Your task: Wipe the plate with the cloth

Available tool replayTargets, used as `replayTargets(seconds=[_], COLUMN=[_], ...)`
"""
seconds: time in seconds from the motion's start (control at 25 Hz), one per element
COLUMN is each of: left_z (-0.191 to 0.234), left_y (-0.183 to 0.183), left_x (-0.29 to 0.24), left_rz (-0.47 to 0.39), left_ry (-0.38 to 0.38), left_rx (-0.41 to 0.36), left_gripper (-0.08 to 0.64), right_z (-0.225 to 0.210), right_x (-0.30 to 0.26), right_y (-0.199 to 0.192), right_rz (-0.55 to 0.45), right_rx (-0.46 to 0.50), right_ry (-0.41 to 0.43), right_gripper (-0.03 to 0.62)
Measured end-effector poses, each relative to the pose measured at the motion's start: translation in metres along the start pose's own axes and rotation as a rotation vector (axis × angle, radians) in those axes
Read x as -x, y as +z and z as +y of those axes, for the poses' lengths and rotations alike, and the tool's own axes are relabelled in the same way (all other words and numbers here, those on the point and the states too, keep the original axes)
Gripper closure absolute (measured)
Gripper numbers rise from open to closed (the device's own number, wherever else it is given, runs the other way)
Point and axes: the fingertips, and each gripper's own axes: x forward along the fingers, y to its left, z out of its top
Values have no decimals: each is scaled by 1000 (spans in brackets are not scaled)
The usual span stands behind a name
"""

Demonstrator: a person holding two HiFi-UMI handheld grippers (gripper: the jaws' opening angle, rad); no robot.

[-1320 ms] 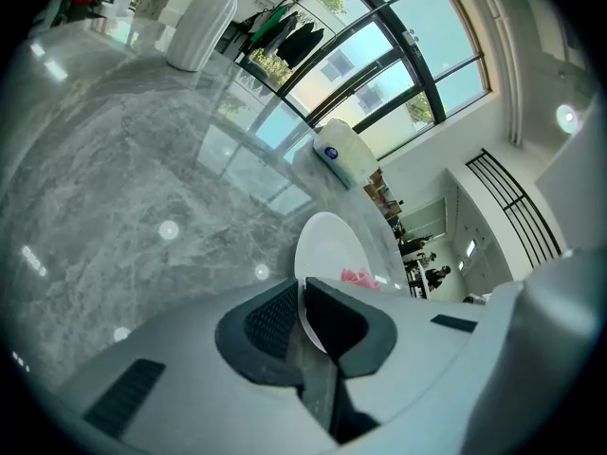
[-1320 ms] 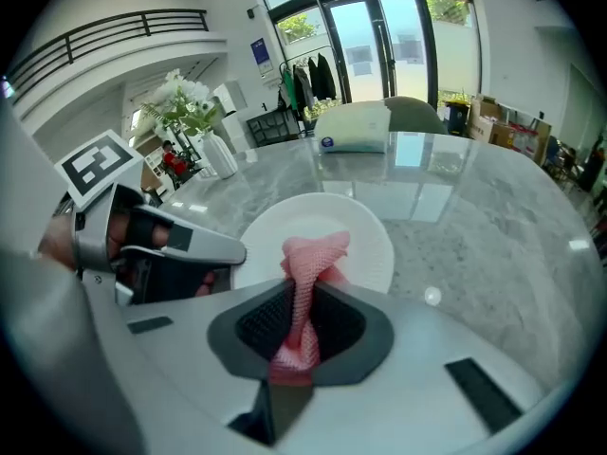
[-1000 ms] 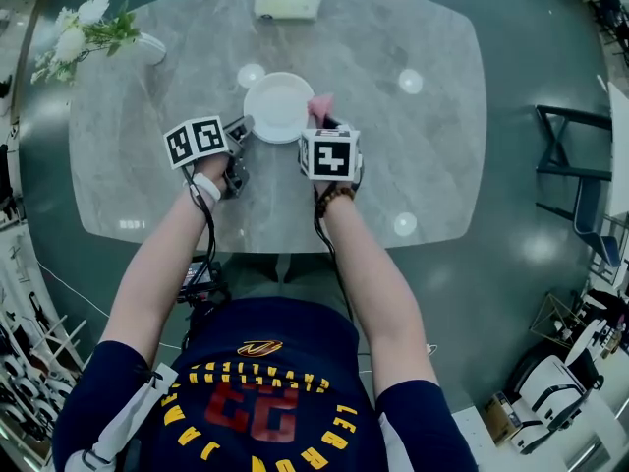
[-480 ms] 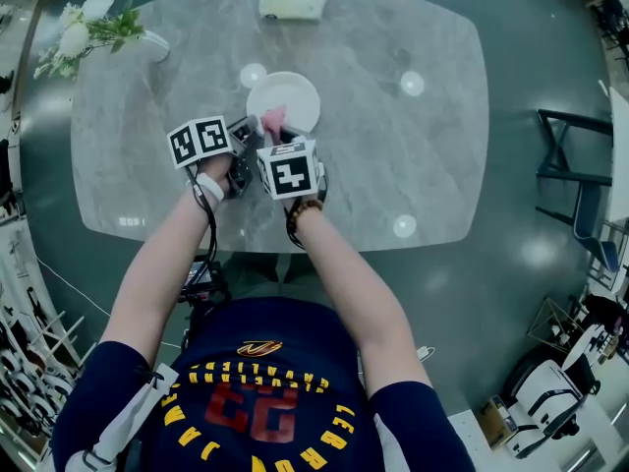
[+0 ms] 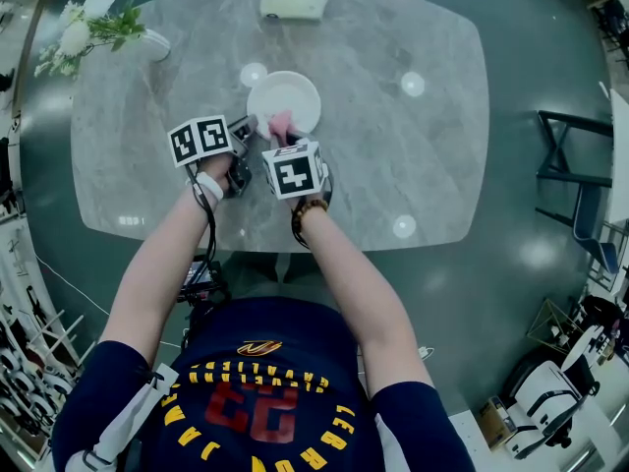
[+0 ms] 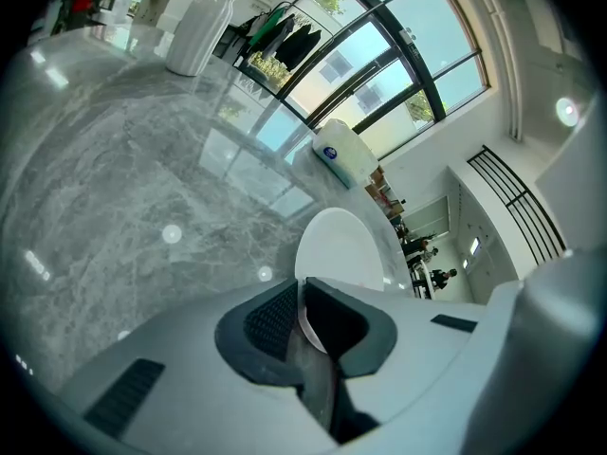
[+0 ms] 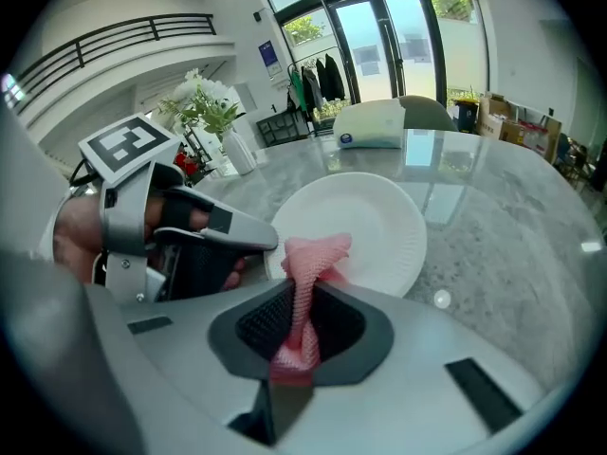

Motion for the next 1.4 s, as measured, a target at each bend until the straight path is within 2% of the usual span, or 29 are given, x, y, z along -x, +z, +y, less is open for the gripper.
replayTargets(seconds=[0.52, 0.72, 1.0, 1.12, 1.28, 1.4], left_z=[-5, -11, -3, -19, -54, -83], left_y=[0, 5, 5, 1, 5, 10], left_x=[1, 9, 27, 50, 101, 144], left_rz=[-14, -58, -69, -58, -78, -82], left_ry=[-2, -27, -40, -92, -191, -258], left_rx=[-5, -29, 17, -25, -104, -187], left_gripper=[531, 433, 431, 431, 431, 431], right_z=[-65, -88, -114, -121, -120, -108], right_x=[33, 49, 69, 85, 112, 134], right_y=[-2, -11, -15, -18, -8, 5], right_rz=[-62, -66, -98, -132, -219, -283], right_rx=[-64, -152, -202, -226, -282, -294], right_ry=[-103, -156, -184, -188, -152, -128], right_gripper=[552, 552, 552, 552, 552, 552])
